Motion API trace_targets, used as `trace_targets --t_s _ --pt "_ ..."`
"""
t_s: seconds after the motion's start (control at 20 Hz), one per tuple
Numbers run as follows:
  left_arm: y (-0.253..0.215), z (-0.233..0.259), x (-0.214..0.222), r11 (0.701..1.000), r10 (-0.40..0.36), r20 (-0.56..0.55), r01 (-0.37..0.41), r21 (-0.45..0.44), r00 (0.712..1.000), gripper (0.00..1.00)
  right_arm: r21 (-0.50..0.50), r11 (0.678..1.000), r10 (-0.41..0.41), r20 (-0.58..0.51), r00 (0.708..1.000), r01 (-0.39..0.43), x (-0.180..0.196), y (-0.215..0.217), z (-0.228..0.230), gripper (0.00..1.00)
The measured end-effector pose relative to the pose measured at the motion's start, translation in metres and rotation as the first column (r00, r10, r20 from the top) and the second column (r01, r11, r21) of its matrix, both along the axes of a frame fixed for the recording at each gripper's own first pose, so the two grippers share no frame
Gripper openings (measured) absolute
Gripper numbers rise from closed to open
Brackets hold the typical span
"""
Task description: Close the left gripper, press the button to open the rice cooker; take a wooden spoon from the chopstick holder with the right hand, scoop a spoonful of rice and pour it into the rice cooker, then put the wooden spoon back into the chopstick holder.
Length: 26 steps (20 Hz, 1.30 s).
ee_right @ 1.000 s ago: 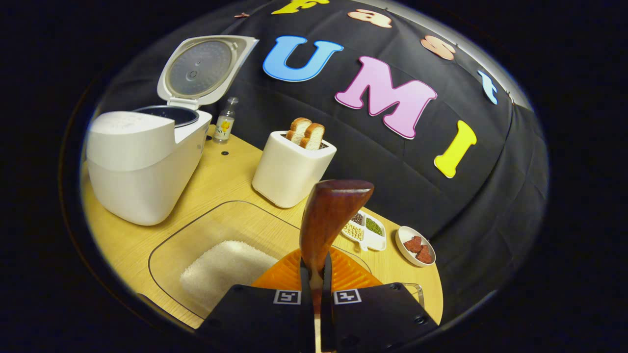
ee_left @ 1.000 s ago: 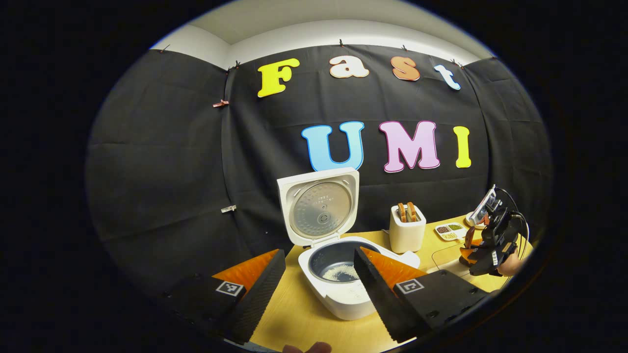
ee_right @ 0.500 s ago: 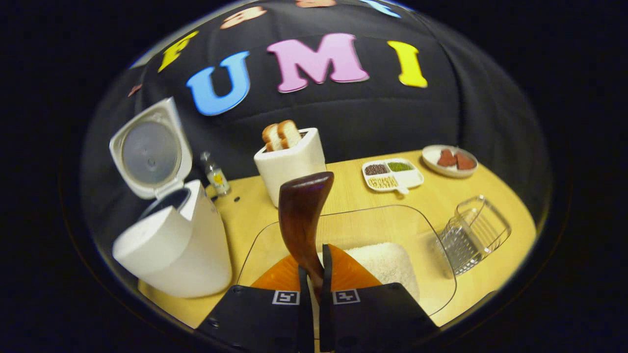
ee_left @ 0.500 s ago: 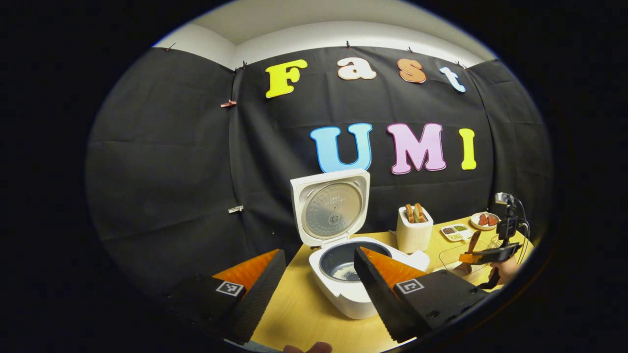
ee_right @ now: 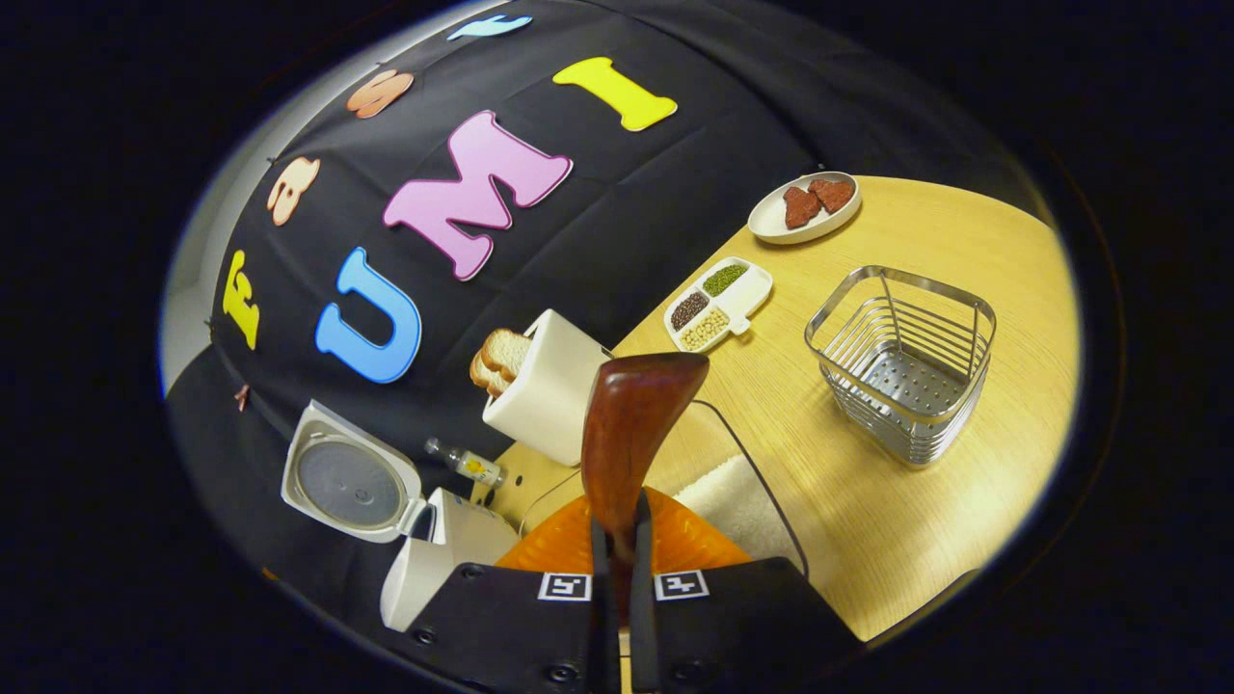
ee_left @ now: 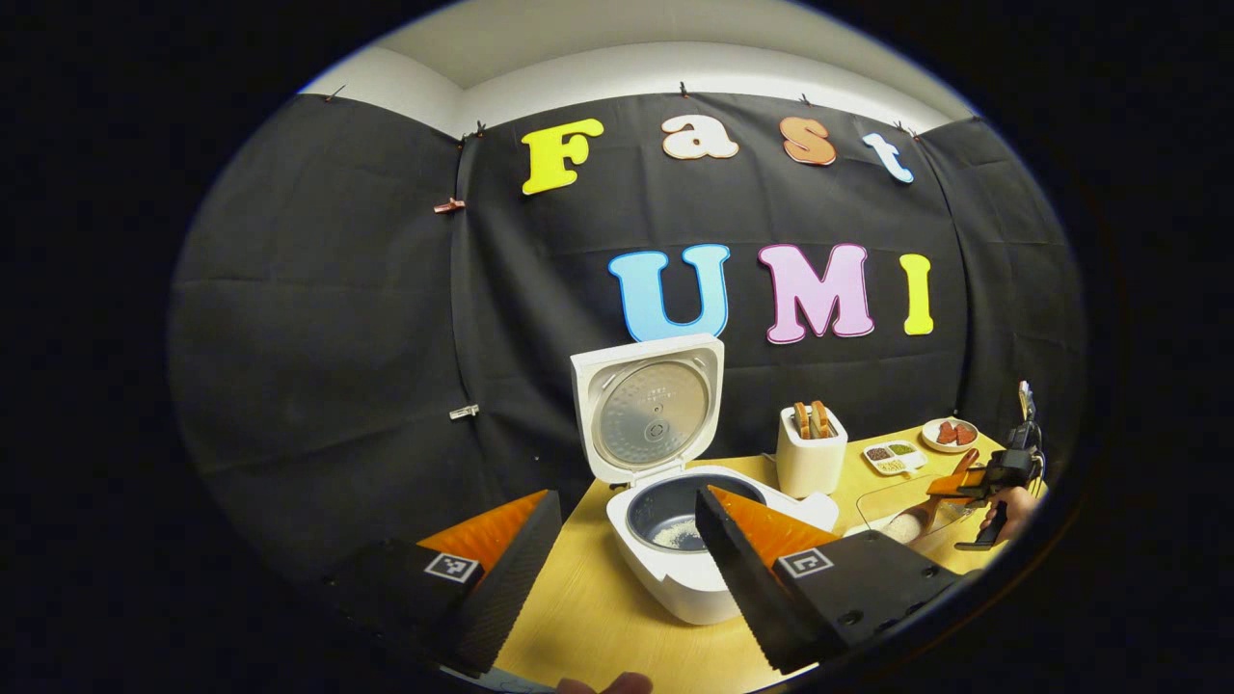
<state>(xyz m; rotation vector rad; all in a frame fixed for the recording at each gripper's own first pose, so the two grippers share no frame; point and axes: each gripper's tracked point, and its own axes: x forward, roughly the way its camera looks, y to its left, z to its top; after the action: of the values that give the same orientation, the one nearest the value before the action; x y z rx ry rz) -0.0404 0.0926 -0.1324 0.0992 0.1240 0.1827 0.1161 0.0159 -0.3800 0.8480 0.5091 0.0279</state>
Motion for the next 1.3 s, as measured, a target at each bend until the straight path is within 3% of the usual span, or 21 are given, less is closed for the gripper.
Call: trace_targets --t_s 0.45,0.85,1.15,1.3 --pt "0.003 0.003 -0.004 1.0 0.003 0.011 -0.003 -0.015 1.0 0.97 0.17 0.983 -0.081 0.032 0.996 0.074 0.003 -0.023 0.032 0.09" --pt "0.007 0.001 0.004 0.999 -0.008 0.015 0.008 -0.031 1.0 0.96 0.331 0.932 -0.164 0.021 0.986 0.148 -0.003 -0.038 0.058 0.09" --pt "0.008 -0.002 0.015 0.998 -0.019 0.03 0.021 -0.056 0.999 0.97 0.471 0.869 -0.175 0.011 0.984 0.15 -0.01 -0.015 0.105 0.09" --pt "0.01 -0.001 0.019 0.997 -0.023 0.04 0.026 -0.066 0.999 0.97 0.593 0.799 -0.139 0.02 0.99 0.1 -0.002 0.025 0.139 0.09"
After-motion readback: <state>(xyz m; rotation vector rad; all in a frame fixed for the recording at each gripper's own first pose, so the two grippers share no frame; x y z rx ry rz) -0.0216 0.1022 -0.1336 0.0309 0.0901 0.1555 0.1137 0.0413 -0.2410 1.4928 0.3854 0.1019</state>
